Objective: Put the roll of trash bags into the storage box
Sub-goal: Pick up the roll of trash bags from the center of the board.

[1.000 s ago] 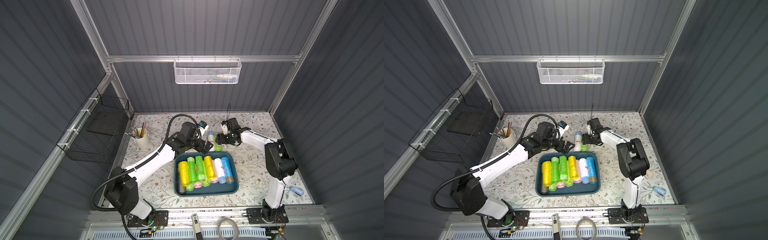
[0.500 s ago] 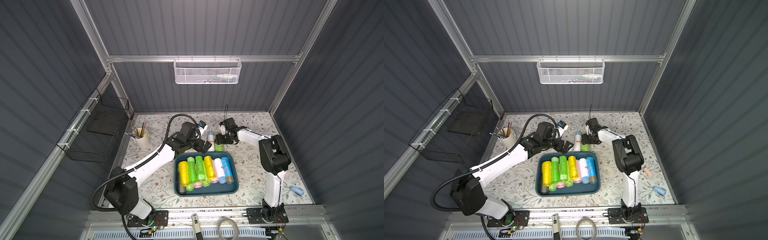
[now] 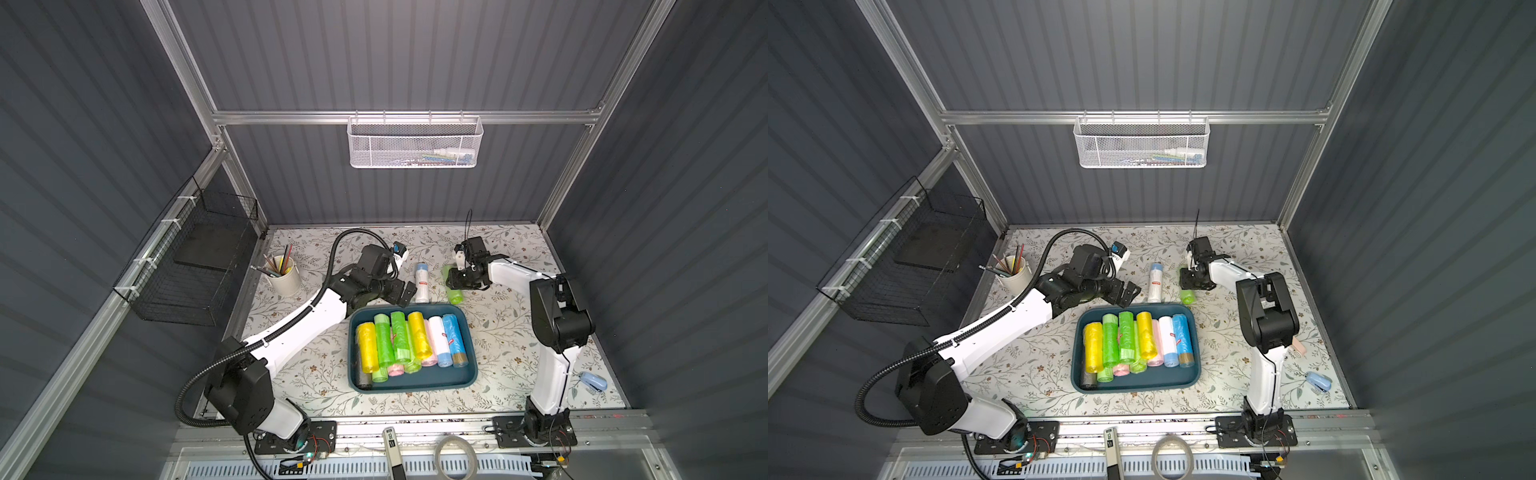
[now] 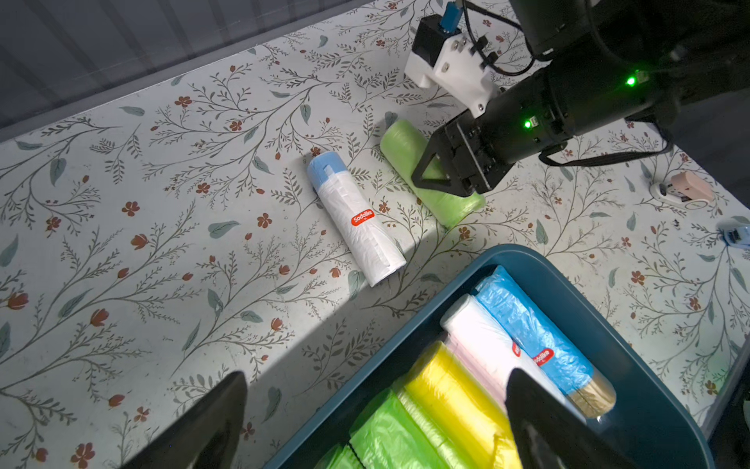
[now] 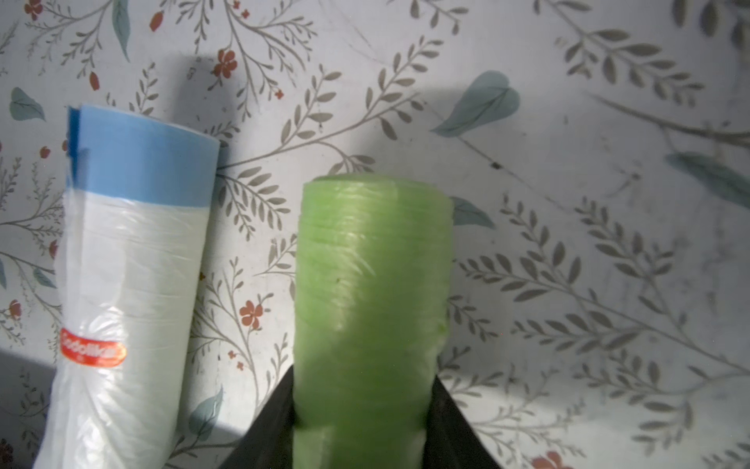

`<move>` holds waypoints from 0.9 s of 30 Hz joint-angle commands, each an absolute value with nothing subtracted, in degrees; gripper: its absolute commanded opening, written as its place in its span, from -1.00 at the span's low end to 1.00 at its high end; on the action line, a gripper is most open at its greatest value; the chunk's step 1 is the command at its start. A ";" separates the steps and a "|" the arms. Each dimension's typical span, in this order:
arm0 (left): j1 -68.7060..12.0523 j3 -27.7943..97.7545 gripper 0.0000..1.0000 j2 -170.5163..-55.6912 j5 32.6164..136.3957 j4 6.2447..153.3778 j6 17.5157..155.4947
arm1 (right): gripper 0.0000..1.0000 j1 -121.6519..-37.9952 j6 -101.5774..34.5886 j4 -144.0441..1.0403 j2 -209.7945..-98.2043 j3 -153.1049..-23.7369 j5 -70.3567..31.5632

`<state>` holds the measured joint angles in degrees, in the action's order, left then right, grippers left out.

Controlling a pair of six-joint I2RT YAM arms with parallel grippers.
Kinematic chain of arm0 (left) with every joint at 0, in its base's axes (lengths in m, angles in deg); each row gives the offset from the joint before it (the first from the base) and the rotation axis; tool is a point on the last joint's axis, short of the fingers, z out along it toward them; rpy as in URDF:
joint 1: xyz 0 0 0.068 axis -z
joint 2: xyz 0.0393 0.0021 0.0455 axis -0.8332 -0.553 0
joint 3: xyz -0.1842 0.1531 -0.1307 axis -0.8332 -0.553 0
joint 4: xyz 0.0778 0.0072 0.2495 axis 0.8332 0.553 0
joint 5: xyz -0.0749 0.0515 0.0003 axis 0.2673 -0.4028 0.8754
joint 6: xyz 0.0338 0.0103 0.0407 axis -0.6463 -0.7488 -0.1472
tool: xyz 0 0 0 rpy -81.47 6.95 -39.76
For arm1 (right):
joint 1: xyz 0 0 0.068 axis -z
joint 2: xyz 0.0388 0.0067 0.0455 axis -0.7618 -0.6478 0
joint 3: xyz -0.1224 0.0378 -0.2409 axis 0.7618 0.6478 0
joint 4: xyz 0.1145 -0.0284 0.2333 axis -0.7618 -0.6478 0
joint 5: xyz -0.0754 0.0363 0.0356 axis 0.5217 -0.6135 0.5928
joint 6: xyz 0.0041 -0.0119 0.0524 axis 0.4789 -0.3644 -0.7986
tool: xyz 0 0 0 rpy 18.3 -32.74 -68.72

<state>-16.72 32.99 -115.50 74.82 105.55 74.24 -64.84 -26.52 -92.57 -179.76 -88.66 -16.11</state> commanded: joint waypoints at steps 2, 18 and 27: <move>-16.61 35.00 0.99 -116.33 76.13 107.86 75.82 | -0.21 -62.63 -27.00 -91.00 -178.06 -88.41 -17.14; -16.61 36.68 0.99 -117.05 79.51 110.50 77.43 | -0.20 -62.35 -25.52 -97.37 -164.23 -87.28 -15.77; -16.57 36.75 0.99 -117.13 84.15 110.70 76.04 | -0.20 -62.31 -26.19 -100.20 -156.18 -85.58 -18.56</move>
<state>-16.72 35.33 -116.70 81.49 109.18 76.99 -62.31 -26.15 -98.89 -159.13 -86.10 -16.83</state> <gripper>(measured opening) 0.996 0.404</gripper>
